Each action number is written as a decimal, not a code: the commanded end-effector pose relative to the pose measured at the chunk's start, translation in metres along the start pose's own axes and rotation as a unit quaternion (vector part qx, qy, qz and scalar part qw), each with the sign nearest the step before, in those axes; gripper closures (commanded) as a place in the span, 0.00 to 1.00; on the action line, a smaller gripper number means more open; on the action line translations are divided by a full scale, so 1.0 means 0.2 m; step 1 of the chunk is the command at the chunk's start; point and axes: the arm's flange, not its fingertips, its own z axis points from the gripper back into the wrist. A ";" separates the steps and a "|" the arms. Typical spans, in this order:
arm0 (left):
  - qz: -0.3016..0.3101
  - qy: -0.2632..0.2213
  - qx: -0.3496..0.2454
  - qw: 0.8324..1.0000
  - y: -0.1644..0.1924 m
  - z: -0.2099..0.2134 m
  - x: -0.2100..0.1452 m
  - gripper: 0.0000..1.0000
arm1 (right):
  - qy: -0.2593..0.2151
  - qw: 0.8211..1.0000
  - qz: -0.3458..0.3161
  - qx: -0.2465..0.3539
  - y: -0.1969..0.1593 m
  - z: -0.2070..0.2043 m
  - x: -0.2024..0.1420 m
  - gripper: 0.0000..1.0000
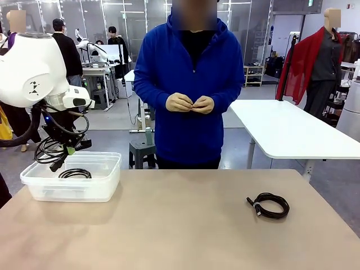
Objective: Organize and store the cables.
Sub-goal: Place the Power Cable into the Organizing box.
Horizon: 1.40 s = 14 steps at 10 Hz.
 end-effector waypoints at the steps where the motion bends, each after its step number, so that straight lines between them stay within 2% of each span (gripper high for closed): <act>1: 0.000 0.000 0.000 1.000 0.00 0.00 0.00 0.85 | -0.006 1.000 0.008 0.004 0.00 0.01 0.00 0.00; 2: -0.011 0.046 -0.011 0.999 0.03 -0.02 0.06 0.85 | -0.006 1.000 0.008 0.004 0.00 0.01 0.00 0.00; 4: 0.012 0.046 -0.027 0.999 0.11 -0.05 0.12 0.85 | -0.006 1.000 0.008 0.004 0.00 0.01 0.00 0.00; 9: 0.061 0.071 -0.051 0.994 0.27 -0.29 0.29 0.85 | -0.006 1.000 0.008 0.004 0.00 0.01 0.00 0.00; 13: 0.096 0.081 -0.064 0.990 0.39 -0.47 0.41 0.85 | -0.006 1.000 0.008 0.004 0.00 0.01 0.00 0.00; 14: 0.109 0.081 -0.050 0.989 0.40 -0.50 0.42 0.85 | -0.006 1.000 0.008 0.004 0.00 0.01 0.00 0.00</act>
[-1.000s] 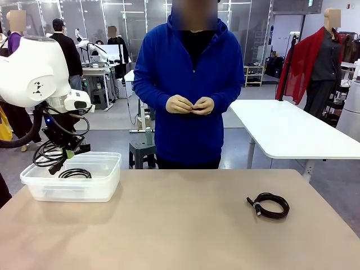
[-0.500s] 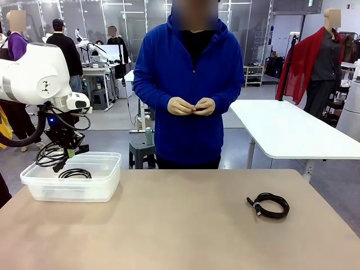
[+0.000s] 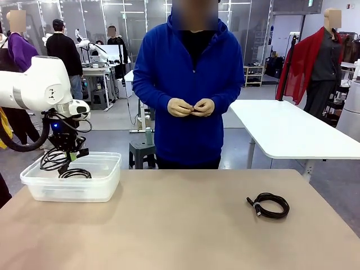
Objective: Organize and store the cables.
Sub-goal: Place the Power Cable into the Organizing box.
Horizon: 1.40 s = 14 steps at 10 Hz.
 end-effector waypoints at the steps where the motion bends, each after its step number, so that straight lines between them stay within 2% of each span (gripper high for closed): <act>1: 0.020 0.014 -0.010 1.000 0.03 0.01 0.10 0.85 | -0.006 1.000 0.008 0.004 0.00 0.00 0.00 0.00; 7: 0.064 0.039 -0.032 0.997 0.10 -0.24 0.30 0.85 | -0.006 1.000 0.008 0.004 0.00 0.00 0.00 0.00; 9: 0.082 0.054 -0.026 0.995 0.12 -0.33 0.32 0.85 | -0.006 1.000 0.008 0.004 0.00 0.00 0.00 0.00; 11: 0.070 0.082 -0.039 0.993 0.11 -0.41 0.32 0.85 | -0.006 1.000 0.008 0.004 0.00 0.00 0.00 0.00; 13: 0.056 0.097 -0.043 0.993 0.10 -0.39 0.27 0.85 | -0.006 1.000 0.008 0.004 0.00 0.00 0.00 0.00; 14: 0.060 0.096 -0.036 0.993 0.10 -0.37 0.25 0.67 | -0.006 1.000 0.008 0.004 0.00 0.00 0.00 0.00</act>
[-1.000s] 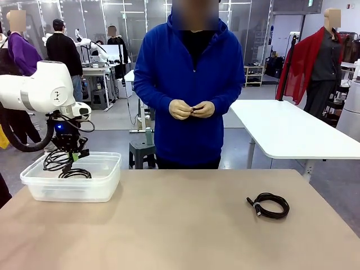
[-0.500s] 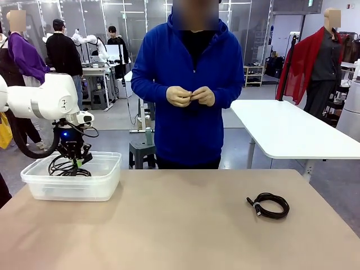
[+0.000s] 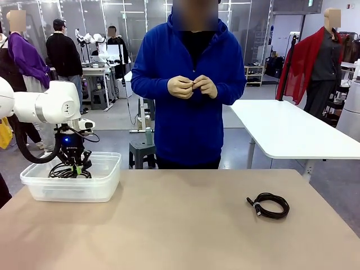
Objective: Organize and store the cables.
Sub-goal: Place the Power Cable into the Organizing box.
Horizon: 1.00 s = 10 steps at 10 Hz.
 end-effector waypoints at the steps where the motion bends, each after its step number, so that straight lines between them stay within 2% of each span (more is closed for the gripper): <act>1: -0.004 0.010 -0.008 1.000 0.01 0.07 -0.02 0.66 | -0.006 1.000 0.008 0.004 0.00 0.00 0.00 0.00; 2: -0.004 0.006 -0.008 1.000 0.00 0.07 -0.05 0.49 | -0.006 1.000 0.008 0.004 0.00 0.00 0.00 0.00; 3: -0.004 0.001 -0.008 1.000 0.00 0.08 -0.07 0.49 | -0.006 1.000 0.008 0.004 0.00 0.00 0.00 0.00; 4: -0.002 -0.006 -0.007 1.000 0.00 0.09 -0.09 0.33 | -0.006 1.000 0.008 0.004 0.00 0.00 0.00 0.00; 5: -0.003 -0.009 -0.007 1.000 0.00 0.10 -0.11 0.32 | -0.006 1.000 0.008 0.004 0.00 0.00 0.00 0.00; 6: -0.002 -0.011 -0.008 1.000 0.01 0.10 -0.11 0.16 | -0.006 1.000 0.008 0.004 0.00 0.00 0.00 0.00; 7: -0.001 -0.011 -0.008 1.000 0.01 0.10 -0.11 0.33 | -0.006 1.000 0.008 0.004 0.00 0.00 0.00 0.00; 8: -0.001 -0.013 -0.009 1.000 0.01 0.11 -0.11 0.00 | -0.006 1.000 0.008 0.004 0.00 0.00 0.00 0.00; 9: 0.000 -0.016 -0.011 1.000 0.02 0.11 -0.12 0.17 | -0.006 1.000 0.008 0.004 0.00 0.00 0.00 0.00; 10: 0.002 -0.020 -0.012 1.000 0.03 0.12 -0.13 0.00 | -0.006 1.000 0.008 0.004 0.00 0.00 0.00 0.00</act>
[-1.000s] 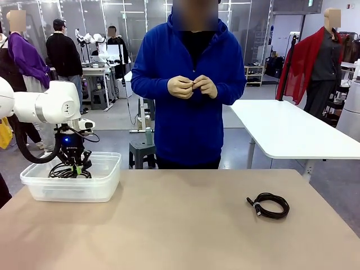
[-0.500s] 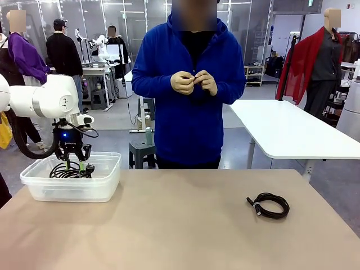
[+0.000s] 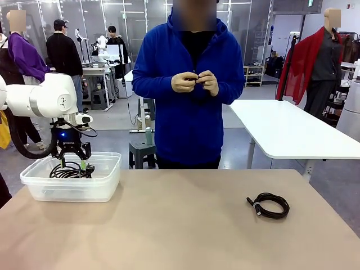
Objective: Organize and store the cables.
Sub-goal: Place the Power Cable into the Organizing box.
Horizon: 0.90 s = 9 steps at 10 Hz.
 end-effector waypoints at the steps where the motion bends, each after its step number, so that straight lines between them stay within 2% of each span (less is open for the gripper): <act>1: 0.007 -0.021 -0.013 1.000 0.04 0.01 -0.08 0.01 | -0.006 1.000 0.008 0.004 0.00 0.00 0.00 0.00; 5: -0.019 -0.029 -0.022 0.999 0.06 0.03 -0.17 0.00 | -0.006 1.000 0.008 0.004 0.00 0.00 0.00 0.00; 6: 0.005 -0.014 -0.002 1.000 0.04 0.04 -0.06 0.00 | -0.006 1.000 0.008 0.004 0.00 0.00 0.00 0.00; 9: 0.005 -0.014 -0.002 1.000 0.04 0.04 -0.06 0.00 | -0.006 1.000 0.008 0.004 0.00 0.00 0.00 0.00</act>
